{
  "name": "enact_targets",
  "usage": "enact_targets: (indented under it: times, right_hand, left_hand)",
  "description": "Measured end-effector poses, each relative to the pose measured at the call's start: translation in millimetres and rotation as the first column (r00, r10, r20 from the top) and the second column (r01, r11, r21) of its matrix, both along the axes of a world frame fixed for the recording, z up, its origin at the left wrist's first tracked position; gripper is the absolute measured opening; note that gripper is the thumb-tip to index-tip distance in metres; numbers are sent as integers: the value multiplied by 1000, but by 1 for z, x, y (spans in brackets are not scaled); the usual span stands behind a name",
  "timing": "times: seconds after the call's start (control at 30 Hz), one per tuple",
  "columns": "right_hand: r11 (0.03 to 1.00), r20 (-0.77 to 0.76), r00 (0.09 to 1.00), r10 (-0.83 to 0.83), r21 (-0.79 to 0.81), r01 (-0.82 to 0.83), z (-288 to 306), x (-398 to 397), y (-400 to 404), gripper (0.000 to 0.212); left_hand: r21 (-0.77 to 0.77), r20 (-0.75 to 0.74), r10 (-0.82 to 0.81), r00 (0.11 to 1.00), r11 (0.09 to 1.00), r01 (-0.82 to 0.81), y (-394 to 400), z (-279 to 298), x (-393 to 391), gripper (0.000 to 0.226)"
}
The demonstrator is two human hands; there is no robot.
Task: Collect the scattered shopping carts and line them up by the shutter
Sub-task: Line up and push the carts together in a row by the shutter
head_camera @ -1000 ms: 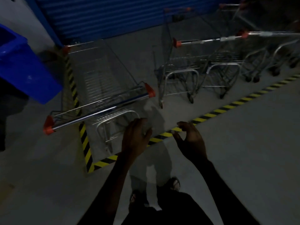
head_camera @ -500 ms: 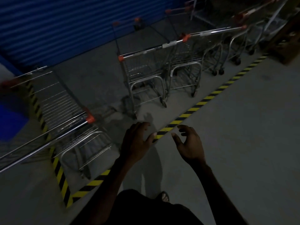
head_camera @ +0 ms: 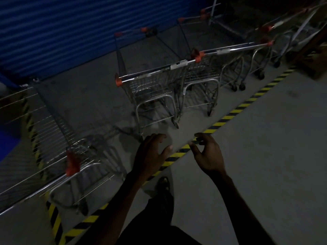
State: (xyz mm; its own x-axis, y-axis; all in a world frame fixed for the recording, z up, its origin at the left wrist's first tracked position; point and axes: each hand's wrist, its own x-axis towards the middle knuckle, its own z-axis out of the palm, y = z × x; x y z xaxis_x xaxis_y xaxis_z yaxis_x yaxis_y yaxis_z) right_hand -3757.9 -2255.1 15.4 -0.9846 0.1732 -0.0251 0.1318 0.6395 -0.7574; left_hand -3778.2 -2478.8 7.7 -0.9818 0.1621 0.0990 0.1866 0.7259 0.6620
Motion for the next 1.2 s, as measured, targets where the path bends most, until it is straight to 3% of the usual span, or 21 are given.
enact_targets:
  times: [0.4,0.57,0.73,0.83,0.97,1.03,1.2]
  right_hand:
    - [985,69,994,83,142,-93,-8,-115,6,45]
    - [985,109,985,132,98,-143,-5,-172,10,46]
    - [952,124,965,231,175,-251,-1,-247,15,46]
    - [904,92,943,320,269,-333,8,-303,23,46]
    - [790,-26,887,461,467,-397,25,-386,33,55]
    - [731,-1,855,519,518,-444,24,-425,37,65]
    - [536,124,738,663,610,-584,1,-484,47,78]
  left_hand:
    - [-6,51,-25,998,1000,25,-7,-28,-128,37]
    - [2,6,39,999,999,-39,-10,-21,-177,30]
    - [-6,-34,115,993,993,-115,-16,-11,-228,43]
    - [3,-101,205,974,979,-206,-20,2,-262,46]
    - [-169,-186,179,966,963,-211,-29,14,-316,45]
    - [-242,-194,180,964,944,-225,-31,18,-337,44]
    - [-445,-2,315,949,850,-283,-30,23,-360,70]
